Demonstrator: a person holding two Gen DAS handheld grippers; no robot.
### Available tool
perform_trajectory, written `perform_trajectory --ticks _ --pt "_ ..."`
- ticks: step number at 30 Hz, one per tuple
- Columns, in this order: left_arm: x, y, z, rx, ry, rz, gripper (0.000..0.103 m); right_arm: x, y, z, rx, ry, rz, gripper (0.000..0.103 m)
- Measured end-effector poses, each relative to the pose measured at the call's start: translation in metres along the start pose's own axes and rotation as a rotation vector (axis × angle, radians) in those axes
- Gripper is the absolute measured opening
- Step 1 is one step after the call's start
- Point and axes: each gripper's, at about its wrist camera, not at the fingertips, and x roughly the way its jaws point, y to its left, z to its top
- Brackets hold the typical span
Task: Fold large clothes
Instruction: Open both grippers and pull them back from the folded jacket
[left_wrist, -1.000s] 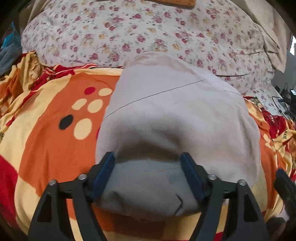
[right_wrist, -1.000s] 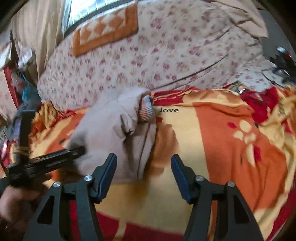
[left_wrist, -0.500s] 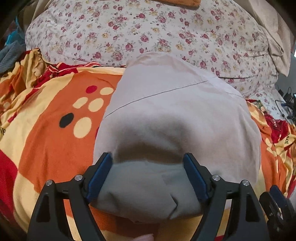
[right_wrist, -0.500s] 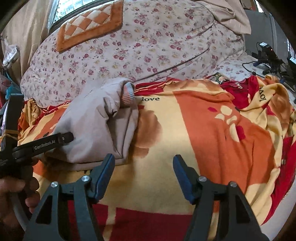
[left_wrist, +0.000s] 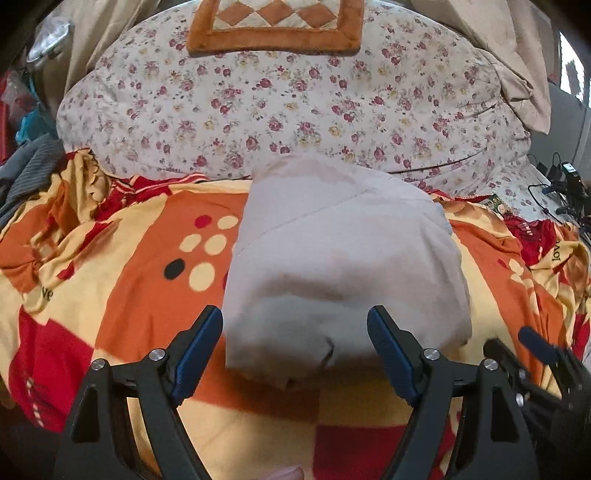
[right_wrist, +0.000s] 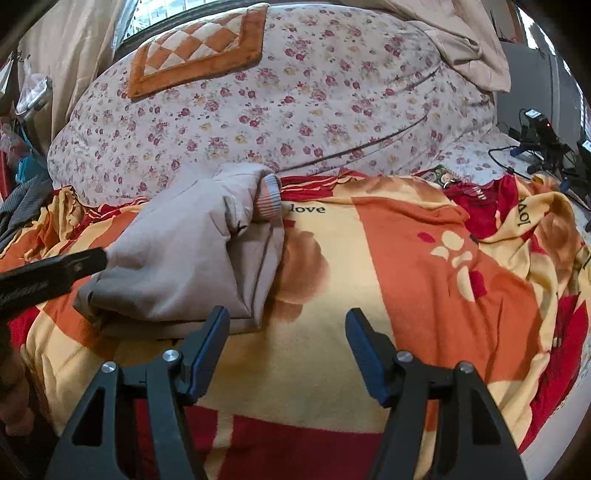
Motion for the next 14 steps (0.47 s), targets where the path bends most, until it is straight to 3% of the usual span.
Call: perform_trajectory --ticks 14 --pt "0.0080 -0.0011 -0.0087 -0.021 0.035 -0.012 0.070 0.0023 0.0024 -0.0002 -0.016 0.008 -0.012 0.068"
